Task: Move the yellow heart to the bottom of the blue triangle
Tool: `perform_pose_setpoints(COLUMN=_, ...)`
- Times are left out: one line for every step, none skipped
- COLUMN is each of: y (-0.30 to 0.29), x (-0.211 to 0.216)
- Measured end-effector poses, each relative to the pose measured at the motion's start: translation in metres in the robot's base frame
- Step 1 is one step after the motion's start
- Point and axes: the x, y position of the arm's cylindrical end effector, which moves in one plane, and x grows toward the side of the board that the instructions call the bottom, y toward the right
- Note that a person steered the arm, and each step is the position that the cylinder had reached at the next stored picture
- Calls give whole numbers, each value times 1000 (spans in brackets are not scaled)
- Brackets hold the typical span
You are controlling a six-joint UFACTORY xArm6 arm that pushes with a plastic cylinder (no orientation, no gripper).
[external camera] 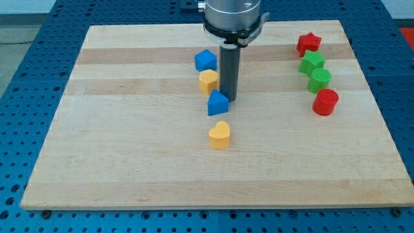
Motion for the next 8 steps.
perform_pose_setpoints(y=-6, x=1)
perform_pose_setpoints(y=14, x=1)
perform_pose_setpoints(y=68, x=5)
perform_pose_setpoints(y=75, x=58)
perform_pose_setpoints(y=69, x=113)
perform_pose_setpoints(y=50, x=124)
perform_pose_setpoints(y=25, x=116)
perform_pose_setpoints(y=9, x=116)
